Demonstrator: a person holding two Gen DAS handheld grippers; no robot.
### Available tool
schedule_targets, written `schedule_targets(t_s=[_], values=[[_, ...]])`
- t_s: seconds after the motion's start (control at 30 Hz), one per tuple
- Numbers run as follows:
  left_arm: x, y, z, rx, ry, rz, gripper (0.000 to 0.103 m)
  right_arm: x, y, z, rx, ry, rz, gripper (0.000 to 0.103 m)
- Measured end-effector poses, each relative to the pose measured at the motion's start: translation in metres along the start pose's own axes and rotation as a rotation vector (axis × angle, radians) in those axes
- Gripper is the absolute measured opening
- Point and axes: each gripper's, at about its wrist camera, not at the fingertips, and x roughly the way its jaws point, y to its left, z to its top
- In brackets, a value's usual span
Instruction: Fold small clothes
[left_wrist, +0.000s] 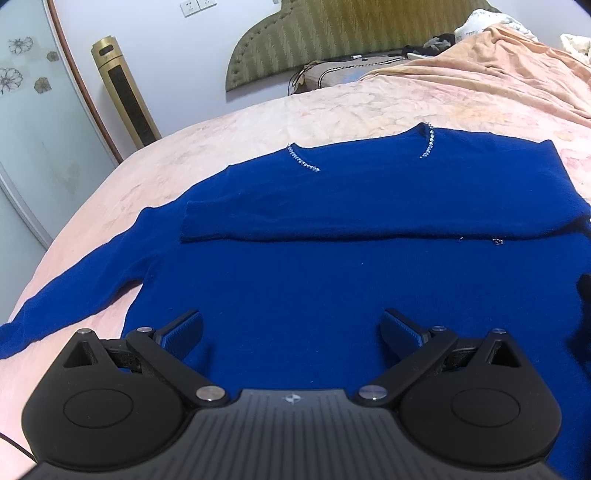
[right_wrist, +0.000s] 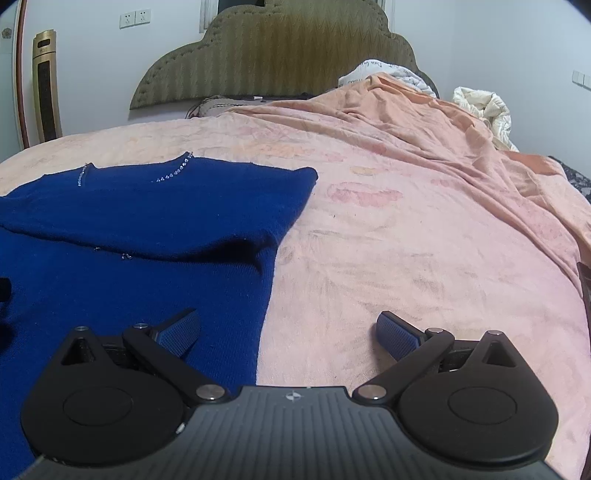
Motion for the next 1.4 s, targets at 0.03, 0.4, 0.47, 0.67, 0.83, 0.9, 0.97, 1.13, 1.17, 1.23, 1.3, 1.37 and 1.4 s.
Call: schedule_targets(t_s=[0.03,0.4,0.47,0.67,0.83,0.9,0.97,1.13,1.17,1.23,1.3,1.37,1.4], values=[[0.0,0.001,-0.001,0.003,0.002,0.0,0.103,-0.001,0.0,0.0,0.002,-0.002,0.001,0.102],[-0.004,0.031,0.001,-0.066,-0.019,0.024,0.103,-0.046,0.032,0.018,-0.062,-0.093,0.059,0.103],[-0.006,0.035,0.001,-0.067,-0.028,0.036,0.103,-0.048,0.041,0.02,-0.063,-0.091,0.09,0.103],[-0.009,0.045,0.003,-0.099,-0.018,0.025,0.103,-0.047,0.056,0.017,-0.046,-0.053,0.139,0.102],[-0.011,0.042,0.002,-0.078,-0.013,0.016,0.103,-0.04,0.054,0.01,-0.051,-0.024,0.1,0.102],[-0.012,0.04,0.002,-0.065,-0.014,0.014,0.103,-0.04,0.051,0.008,-0.046,-0.022,0.086,0.103],[-0.013,0.04,0.002,-0.06,-0.016,0.009,0.103,-0.042,0.05,0.007,-0.05,-0.035,0.078,0.102],[-0.015,0.04,0.0,-0.061,-0.025,0.003,0.103,-0.041,0.05,-0.003,-0.086,-0.045,0.03,0.103],[-0.015,0.039,-0.001,-0.058,-0.025,0.0,0.103,-0.04,0.048,-0.005,-0.078,-0.038,0.027,0.102],[-0.016,0.037,-0.001,-0.048,-0.025,-0.005,0.103,-0.04,0.045,-0.008,-0.074,-0.034,0.016,0.102],[-0.017,0.034,-0.001,-0.039,-0.029,-0.011,0.103,-0.041,0.045,-0.009,-0.081,-0.042,-0.003,0.102],[-0.019,0.031,0.0,-0.028,-0.034,-0.021,0.103,-0.042,0.044,-0.008,-0.073,-0.044,0.007,0.102],[-0.02,0.028,0.0,-0.019,-0.037,-0.024,0.103,-0.042,0.043,-0.008,-0.068,-0.042,0.026,0.102]])
